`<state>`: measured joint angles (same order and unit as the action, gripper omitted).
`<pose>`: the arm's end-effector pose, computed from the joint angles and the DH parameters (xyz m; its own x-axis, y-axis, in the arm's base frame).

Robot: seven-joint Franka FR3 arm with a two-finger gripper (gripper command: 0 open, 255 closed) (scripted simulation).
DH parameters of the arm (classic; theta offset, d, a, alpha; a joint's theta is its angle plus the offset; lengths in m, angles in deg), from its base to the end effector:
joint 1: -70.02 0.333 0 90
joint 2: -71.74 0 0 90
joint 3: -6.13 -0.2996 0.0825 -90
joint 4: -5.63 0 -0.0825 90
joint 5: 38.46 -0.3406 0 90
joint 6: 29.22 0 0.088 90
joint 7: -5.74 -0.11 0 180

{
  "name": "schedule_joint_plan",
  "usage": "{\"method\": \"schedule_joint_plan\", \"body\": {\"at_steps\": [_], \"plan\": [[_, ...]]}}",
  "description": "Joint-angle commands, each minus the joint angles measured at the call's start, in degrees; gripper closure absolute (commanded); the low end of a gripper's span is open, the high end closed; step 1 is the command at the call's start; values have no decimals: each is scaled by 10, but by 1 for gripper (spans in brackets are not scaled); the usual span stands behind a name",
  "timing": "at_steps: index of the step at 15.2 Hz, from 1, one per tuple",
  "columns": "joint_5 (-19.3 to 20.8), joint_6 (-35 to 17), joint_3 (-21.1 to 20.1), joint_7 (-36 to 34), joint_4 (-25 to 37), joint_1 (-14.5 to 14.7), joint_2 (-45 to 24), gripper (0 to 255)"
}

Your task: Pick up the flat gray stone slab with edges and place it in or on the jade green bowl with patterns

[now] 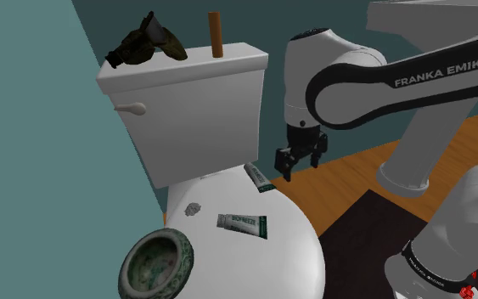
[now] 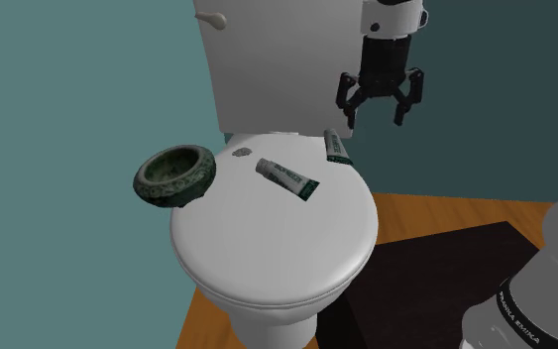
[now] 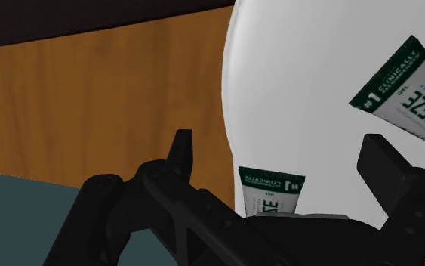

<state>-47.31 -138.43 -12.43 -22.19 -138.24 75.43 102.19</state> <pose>0.3120 0.1558 0.4467 0.9816 -0.1775 -0.0698 -0.1734 -0.9829 0.0613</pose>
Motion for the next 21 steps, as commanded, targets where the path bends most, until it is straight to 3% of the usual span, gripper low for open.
{"method": "schedule_joint_plan", "body": {"at_steps": [1, 6, 10, 15, 21], "plan": [[-6, -37, -26, -36, 6, 2, -29, 0], [12, -117, -85, -126, 48, -6, -123, 0], [59, -169, -128, -213, 96, -17, -210, 0], [163, -210, -161, -340, 176, -16, -330, 0], [296, -213, -143, -479, 302, 37, -475, 0]]}}
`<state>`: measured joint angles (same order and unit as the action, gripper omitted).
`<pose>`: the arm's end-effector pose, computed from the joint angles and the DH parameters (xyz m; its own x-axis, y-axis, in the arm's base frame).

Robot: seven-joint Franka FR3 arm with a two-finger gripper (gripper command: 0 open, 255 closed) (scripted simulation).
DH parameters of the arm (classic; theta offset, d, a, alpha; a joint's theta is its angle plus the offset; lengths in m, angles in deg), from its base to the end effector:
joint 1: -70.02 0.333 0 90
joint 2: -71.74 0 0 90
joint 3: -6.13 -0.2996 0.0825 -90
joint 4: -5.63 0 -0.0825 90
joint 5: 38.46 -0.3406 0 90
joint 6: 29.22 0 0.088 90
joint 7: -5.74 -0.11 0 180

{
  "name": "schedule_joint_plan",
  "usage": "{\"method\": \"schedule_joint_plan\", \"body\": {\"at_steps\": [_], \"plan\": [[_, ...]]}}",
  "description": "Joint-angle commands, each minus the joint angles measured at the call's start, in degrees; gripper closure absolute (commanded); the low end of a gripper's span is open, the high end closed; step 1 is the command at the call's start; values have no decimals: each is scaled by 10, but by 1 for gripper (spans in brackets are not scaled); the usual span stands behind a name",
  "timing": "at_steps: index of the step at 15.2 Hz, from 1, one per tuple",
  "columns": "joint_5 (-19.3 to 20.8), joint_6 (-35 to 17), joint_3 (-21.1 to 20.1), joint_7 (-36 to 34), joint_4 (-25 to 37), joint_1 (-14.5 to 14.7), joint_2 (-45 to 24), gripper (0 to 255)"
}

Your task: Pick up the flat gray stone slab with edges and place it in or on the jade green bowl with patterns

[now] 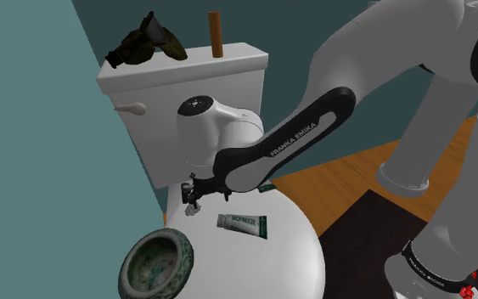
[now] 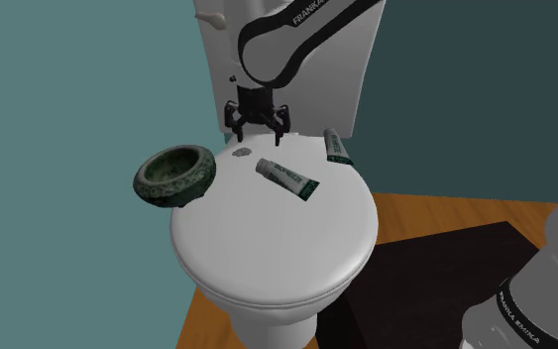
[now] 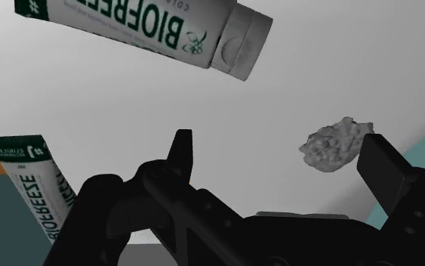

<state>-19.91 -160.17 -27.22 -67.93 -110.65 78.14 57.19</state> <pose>0.4288 0.3531 0.3543 0.9237 -0.3627 0.1235 -0.3643 -0.9312 -0.0102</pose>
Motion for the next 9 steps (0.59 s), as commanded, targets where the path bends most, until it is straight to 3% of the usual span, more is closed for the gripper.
{"method": "schedule_joint_plan", "body": {"at_steps": [1, 5, 9], "plan": [[40, 7, 12, -39, 51, 23, -47, 0], [90, 21, 39, -89, 140, 69, -123, 0], [104, 2, 48, -97, 139, 74, -143, 0]]}}
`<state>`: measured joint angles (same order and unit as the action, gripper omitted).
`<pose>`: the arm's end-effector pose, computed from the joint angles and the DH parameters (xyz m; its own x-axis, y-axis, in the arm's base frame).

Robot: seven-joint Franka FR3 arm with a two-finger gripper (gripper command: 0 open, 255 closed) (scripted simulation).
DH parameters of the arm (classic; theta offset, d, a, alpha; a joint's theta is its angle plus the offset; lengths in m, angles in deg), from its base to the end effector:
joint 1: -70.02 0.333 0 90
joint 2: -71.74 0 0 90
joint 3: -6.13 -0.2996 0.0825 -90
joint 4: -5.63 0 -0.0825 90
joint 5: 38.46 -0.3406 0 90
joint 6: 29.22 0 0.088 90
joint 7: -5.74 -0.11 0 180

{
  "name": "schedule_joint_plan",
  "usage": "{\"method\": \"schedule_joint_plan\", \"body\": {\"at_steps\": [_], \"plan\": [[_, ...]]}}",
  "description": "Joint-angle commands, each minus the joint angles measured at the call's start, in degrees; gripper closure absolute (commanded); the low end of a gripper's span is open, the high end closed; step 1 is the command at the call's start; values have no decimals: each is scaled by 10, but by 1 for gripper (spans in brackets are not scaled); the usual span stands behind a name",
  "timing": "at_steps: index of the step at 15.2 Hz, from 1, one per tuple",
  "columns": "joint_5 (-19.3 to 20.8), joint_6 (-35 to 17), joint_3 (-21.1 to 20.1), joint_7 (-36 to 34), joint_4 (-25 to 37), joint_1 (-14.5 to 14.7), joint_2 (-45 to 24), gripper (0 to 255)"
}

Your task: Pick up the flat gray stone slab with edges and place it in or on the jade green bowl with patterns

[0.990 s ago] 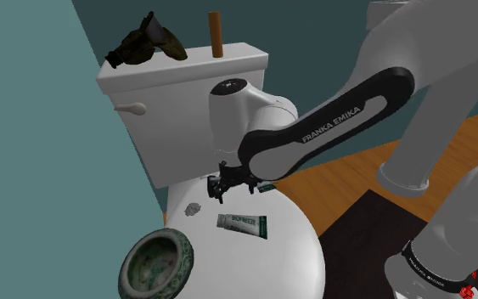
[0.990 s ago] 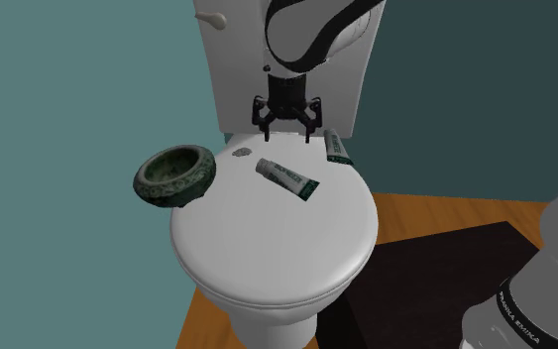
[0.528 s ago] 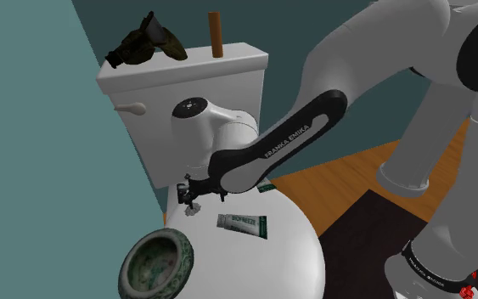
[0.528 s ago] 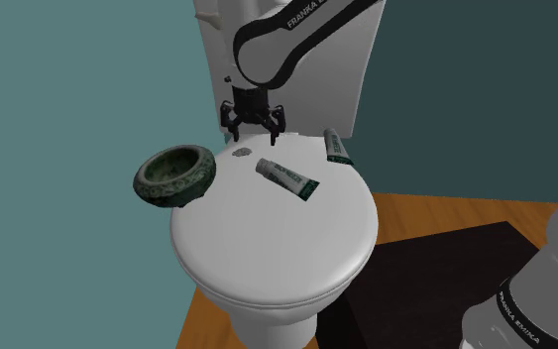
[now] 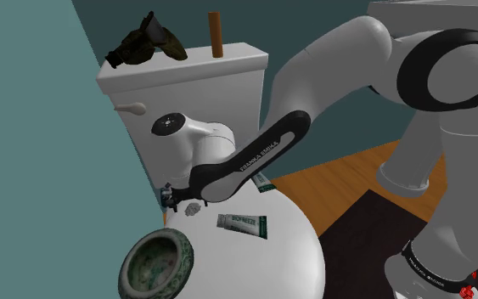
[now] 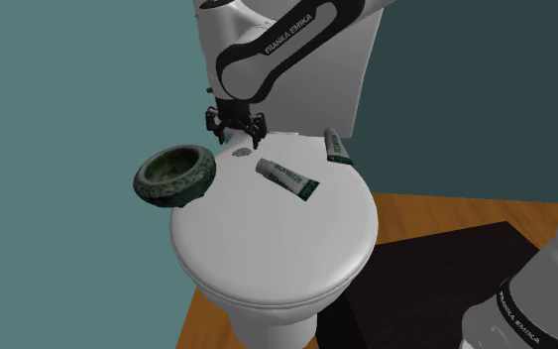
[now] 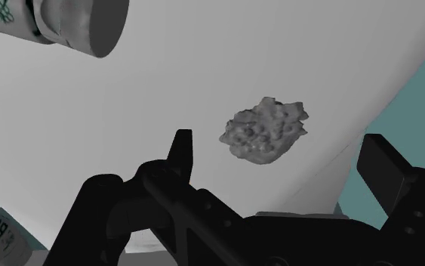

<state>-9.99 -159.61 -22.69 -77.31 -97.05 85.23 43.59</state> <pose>0.4712 0.3976 0.3197 0.8954 -0.4105 0.1722 -0.4112 -0.9109 -0.0334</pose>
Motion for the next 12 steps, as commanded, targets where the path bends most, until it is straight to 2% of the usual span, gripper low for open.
{"method": "schedule_joint_plan", "body": {"at_steps": [1, 11, 12], "plan": [[8, -8, 5, -5, 3, 4, -12, 0], [17, -20, 12, -10, 4, 7, -26, 0], [17, -20, 12, -10, 4, 7, -26, 255]]}}
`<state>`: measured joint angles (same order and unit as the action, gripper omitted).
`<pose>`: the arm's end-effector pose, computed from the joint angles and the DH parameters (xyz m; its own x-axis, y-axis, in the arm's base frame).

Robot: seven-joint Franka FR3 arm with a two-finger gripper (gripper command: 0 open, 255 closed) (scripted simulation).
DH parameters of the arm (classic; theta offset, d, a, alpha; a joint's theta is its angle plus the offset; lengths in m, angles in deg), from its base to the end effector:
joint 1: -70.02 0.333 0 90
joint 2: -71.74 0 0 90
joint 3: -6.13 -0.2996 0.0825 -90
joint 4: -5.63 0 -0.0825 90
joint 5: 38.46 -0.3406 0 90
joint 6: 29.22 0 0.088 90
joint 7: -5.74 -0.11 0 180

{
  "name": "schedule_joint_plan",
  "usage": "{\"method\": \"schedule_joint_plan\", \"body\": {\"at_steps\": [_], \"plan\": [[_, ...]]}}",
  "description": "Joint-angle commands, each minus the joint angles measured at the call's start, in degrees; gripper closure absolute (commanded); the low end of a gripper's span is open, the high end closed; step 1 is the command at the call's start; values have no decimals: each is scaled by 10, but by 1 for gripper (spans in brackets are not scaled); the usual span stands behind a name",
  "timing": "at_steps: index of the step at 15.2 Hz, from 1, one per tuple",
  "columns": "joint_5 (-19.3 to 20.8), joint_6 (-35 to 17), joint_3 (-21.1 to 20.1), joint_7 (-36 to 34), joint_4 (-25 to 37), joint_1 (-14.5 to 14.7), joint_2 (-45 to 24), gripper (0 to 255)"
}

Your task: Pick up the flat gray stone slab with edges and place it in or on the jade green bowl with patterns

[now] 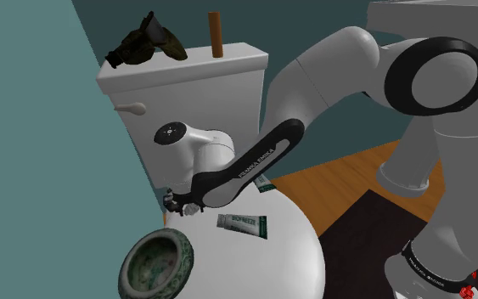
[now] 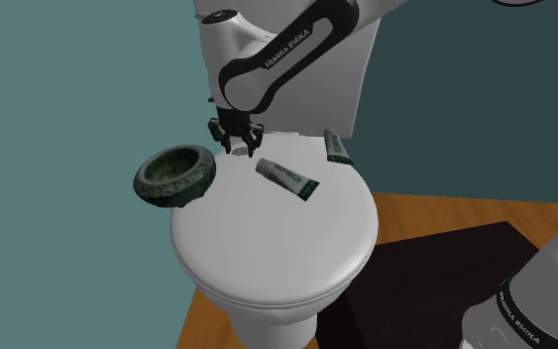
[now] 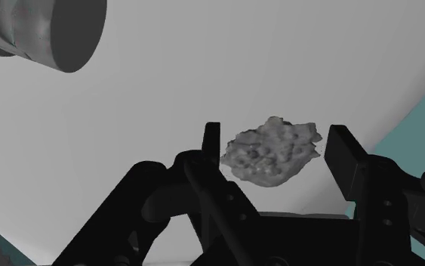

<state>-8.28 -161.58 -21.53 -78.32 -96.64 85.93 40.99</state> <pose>0.4762 0.3982 0.2978 0.8951 -0.4109 0.1730 -0.4116 -0.9108 -0.0338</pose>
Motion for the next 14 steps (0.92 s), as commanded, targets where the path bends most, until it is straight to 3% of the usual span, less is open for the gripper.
{"method": "schedule_joint_plan", "body": {"at_steps": [1, 9, 14], "plan": [[0, 0, 0, 0, 0, 0, 0, 255], [0, 0, 0, 0, 0, 0, 0, 255], [-18, 25, -11, 14, 6, -7, 22, 255]]}}
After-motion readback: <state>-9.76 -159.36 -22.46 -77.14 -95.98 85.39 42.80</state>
